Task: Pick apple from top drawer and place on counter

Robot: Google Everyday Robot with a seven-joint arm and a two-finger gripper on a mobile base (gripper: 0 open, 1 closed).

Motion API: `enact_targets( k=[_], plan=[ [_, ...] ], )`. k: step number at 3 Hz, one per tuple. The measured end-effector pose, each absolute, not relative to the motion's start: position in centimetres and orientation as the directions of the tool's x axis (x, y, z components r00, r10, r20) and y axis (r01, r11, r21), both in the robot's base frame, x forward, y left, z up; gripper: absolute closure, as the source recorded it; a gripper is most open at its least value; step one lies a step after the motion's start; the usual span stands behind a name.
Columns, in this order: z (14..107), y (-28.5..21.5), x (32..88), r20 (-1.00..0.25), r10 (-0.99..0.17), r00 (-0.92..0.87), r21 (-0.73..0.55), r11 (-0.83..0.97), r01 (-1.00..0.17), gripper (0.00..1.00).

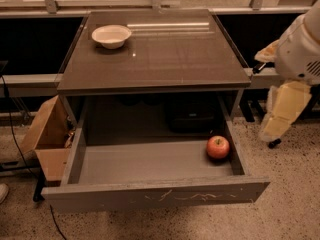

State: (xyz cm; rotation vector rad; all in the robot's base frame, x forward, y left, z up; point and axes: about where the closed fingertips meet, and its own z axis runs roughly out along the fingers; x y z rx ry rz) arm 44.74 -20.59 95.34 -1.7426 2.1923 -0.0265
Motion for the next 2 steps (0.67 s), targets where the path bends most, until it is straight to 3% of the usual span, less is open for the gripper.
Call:
enact_targets(
  k=[2],
  plan=[
    [85.7, -16.7, 49.8, -0.384, -0.916, -0.113, -0.167, 0.190, -0.967, 0.00]
  ],
)
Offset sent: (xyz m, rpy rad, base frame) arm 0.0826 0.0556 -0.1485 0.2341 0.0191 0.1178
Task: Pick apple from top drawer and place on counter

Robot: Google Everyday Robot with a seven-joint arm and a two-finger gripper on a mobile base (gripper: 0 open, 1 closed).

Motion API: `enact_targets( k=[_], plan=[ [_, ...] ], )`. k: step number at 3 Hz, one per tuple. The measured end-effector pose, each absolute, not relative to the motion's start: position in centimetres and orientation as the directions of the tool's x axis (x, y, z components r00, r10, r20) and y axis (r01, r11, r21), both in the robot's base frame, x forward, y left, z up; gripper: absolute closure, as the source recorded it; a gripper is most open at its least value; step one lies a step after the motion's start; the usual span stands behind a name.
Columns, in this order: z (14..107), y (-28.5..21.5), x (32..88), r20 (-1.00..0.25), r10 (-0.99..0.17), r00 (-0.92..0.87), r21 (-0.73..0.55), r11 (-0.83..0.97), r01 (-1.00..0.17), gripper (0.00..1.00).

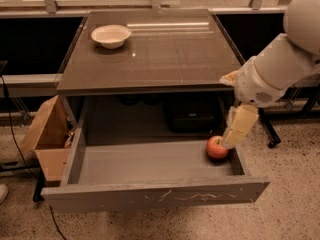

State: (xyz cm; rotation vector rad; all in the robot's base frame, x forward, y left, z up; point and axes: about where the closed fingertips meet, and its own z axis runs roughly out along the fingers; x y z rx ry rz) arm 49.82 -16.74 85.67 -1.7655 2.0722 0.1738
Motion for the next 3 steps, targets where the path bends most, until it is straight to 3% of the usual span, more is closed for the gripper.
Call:
enact_targets(
  k=[1, 3],
  plan=[
    [80.5, -14.7, 52.2, -0.469, -0.877, -0.102, -0.127, 0.182, -0.975, 0.00],
    [79.3, -14.9, 52.7, -0.440, -0.892, -0.106, -0.129, 0.180, -0.975, 0.00]
  ],
)
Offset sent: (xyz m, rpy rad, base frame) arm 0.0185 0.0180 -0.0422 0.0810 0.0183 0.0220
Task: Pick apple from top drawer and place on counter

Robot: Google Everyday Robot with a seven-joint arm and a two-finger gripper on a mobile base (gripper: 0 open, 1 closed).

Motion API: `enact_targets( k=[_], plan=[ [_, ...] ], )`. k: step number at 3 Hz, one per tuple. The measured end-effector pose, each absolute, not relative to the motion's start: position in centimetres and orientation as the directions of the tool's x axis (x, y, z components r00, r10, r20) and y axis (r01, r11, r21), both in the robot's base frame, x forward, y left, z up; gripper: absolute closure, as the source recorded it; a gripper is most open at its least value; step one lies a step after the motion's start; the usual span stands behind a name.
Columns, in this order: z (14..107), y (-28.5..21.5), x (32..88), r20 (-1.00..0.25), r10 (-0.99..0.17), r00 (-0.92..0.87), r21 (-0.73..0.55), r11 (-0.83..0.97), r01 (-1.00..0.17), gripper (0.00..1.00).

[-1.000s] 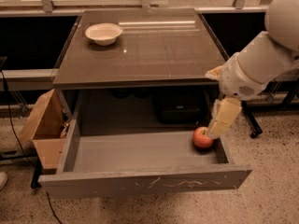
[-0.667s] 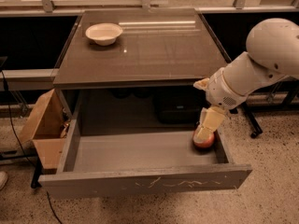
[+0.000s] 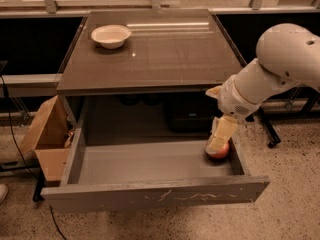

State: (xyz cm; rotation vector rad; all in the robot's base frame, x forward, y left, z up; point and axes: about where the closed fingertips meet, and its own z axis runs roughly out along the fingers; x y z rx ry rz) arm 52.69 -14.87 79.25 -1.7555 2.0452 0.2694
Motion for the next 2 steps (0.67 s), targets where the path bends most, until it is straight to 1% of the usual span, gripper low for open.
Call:
enact_targets(
  k=[2],
  plan=[
    [72.6, -17.7, 56.2, -0.384, -0.919, -0.090, -0.155, 0.160, -0.975, 0.00]
  ],
)
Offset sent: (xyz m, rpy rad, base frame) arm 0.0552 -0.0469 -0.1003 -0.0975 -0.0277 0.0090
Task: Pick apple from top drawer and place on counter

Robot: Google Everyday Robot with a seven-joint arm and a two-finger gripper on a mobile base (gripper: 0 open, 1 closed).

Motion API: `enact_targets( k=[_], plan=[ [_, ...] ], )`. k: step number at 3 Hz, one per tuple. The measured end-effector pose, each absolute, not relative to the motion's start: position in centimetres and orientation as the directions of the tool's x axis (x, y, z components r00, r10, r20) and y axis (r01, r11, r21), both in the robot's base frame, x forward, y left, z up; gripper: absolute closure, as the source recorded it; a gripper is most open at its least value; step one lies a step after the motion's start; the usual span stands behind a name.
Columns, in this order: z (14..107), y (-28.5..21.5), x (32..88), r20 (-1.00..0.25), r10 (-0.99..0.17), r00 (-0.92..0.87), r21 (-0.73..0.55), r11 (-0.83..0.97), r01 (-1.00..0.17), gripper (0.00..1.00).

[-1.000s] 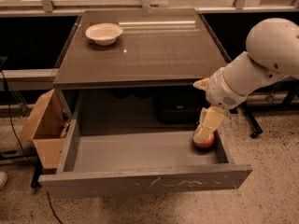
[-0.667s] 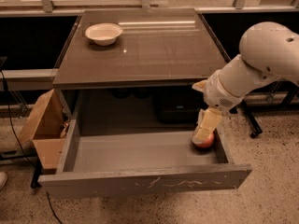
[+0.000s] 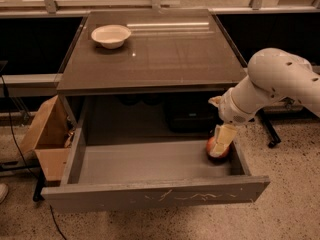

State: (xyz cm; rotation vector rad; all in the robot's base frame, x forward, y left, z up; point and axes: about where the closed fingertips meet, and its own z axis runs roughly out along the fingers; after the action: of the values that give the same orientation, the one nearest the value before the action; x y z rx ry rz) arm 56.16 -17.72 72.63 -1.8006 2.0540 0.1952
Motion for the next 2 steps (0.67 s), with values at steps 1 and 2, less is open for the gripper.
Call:
enact_targets(
  k=[1, 2],
  plan=[
    [69.5, -18.9, 57.1, -0.363, -0.928, -0.086, -0.158, 0.153, -0.975, 0.00],
    [67.6, -19.9, 57.0, -0.362, -0.928, -0.091, -0.152, 0.156, -0.976, 0.00]
  ],
)
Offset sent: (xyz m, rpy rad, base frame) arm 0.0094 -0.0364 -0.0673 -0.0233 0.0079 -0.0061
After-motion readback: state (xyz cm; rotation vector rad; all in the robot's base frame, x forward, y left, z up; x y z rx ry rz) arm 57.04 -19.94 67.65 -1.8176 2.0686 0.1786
